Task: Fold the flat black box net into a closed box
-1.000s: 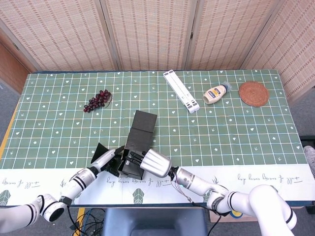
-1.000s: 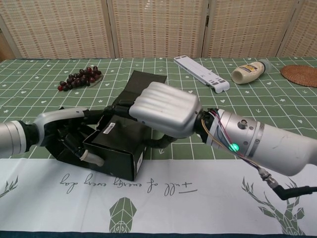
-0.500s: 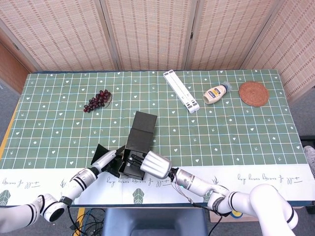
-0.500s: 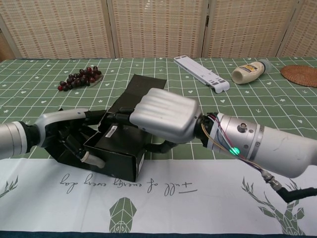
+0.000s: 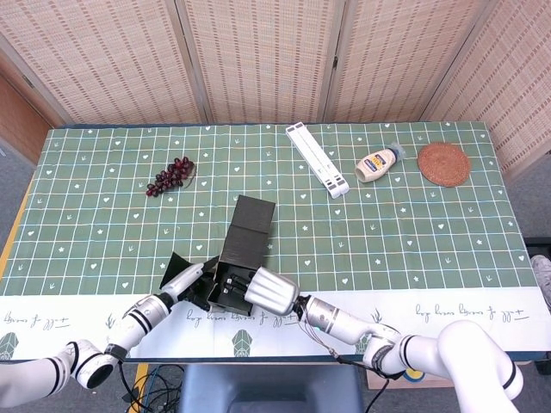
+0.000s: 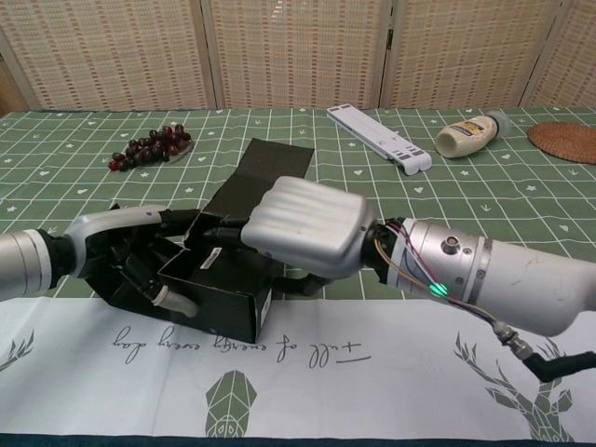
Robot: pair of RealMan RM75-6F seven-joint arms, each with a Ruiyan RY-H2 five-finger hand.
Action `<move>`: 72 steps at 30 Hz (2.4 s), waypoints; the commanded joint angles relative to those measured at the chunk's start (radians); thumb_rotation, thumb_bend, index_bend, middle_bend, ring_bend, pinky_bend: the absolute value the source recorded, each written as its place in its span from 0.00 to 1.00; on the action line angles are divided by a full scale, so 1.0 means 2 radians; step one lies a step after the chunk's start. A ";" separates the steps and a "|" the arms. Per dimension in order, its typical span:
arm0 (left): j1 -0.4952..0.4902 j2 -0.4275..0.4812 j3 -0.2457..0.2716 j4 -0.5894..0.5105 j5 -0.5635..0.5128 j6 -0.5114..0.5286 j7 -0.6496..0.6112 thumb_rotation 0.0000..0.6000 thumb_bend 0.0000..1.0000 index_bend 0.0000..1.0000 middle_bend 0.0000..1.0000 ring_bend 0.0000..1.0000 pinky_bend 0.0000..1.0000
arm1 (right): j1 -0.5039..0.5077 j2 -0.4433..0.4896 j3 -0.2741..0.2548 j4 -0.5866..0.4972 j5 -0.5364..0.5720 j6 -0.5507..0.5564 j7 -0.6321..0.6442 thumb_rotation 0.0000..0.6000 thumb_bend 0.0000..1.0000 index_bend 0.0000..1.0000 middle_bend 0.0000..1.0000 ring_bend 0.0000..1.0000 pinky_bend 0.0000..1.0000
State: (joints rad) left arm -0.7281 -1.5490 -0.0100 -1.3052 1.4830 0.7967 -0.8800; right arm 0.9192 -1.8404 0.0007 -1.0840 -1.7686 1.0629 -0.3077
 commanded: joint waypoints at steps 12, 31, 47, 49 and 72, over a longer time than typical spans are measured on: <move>0.002 -0.005 -0.006 -0.001 -0.011 -0.002 0.006 1.00 0.09 0.22 0.22 0.55 0.90 | 0.003 0.007 -0.001 -0.011 0.001 -0.011 -0.007 1.00 0.38 0.16 0.25 0.67 0.92; 0.003 0.001 -0.003 -0.014 -0.003 -0.001 -0.006 1.00 0.09 0.23 0.22 0.55 0.90 | 0.032 0.042 -0.002 -0.055 0.013 -0.085 -0.028 1.00 0.55 0.51 0.48 0.74 0.92; 0.002 0.001 -0.002 -0.017 -0.001 -0.001 -0.013 1.00 0.09 0.23 0.22 0.55 0.90 | 0.048 0.062 0.001 -0.076 0.017 -0.103 -0.027 1.00 0.66 0.84 0.73 0.78 0.93; 0.002 0.001 -0.003 -0.017 -0.003 0.000 -0.011 1.00 0.09 0.22 0.22 0.55 0.90 | 0.045 0.066 0.001 -0.079 0.018 -0.099 -0.027 1.00 0.60 0.75 0.64 0.78 0.93; 0.027 0.021 -0.017 -0.061 -0.037 0.040 0.130 1.00 0.09 0.00 0.00 0.48 0.87 | -0.046 0.143 0.010 -0.206 0.107 -0.044 -0.061 1.00 0.33 0.00 0.02 0.70 0.96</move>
State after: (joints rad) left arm -0.6902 -1.5253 -0.0475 -1.4061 1.4102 0.8496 -0.6655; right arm 0.8530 -1.5823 0.0193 -1.4621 -1.5848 0.9659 -0.4441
